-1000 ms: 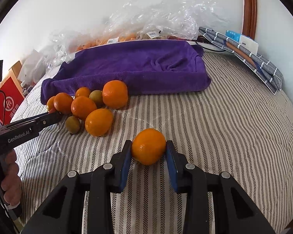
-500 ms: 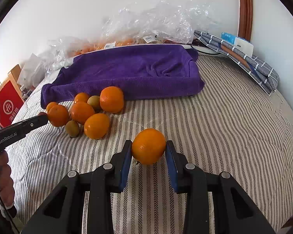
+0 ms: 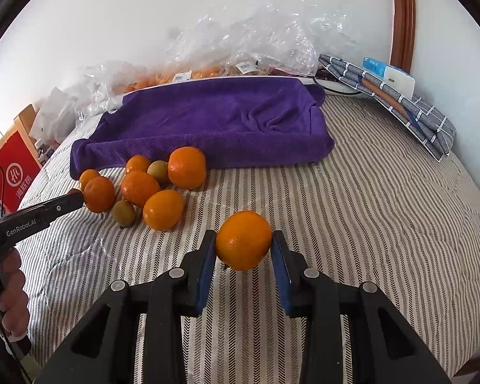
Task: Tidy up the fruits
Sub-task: 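Carry both fruits onto the purple towel and open both grippers to release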
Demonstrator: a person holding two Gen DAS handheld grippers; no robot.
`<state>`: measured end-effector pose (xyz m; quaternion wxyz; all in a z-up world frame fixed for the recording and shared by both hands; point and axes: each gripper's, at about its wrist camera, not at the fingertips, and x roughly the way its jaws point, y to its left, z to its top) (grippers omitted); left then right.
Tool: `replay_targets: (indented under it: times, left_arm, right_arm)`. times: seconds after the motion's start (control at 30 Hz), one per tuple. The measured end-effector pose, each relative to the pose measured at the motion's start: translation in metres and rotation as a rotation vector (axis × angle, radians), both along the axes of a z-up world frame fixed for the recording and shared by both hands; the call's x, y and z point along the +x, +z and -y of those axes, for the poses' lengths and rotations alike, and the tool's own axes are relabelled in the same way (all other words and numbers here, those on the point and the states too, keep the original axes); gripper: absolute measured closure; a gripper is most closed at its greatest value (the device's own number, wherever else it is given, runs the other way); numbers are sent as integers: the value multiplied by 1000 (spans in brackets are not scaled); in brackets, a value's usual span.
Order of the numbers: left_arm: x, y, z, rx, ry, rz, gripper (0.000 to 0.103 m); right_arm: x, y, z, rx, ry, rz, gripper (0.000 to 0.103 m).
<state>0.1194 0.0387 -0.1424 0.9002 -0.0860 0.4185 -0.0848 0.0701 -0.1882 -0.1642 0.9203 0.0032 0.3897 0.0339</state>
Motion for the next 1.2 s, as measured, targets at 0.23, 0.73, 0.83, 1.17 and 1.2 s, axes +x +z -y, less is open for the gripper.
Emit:
replay_targets:
  times: [0.23,0.73,0.83,1.17,1.2]
  left_arm:
    - [-6,6,-7,-20,11,22,79]
    - [41,76,1,60,50,127,79]
    - [58,85,4,73,49,143,79]
    - [117,87,13,69,50,160,79]
    - [123,84,13,67,51,154,79]
  right_arm:
    - [0,5,0,-7,-6,15,69]
    - [50,65,18,10,-10,111,69]
    - [70,76,17,9,-11,129,69]
    - [132,81,7,15,0,154,69]
    - [138,78,7,17,-1,150,69]
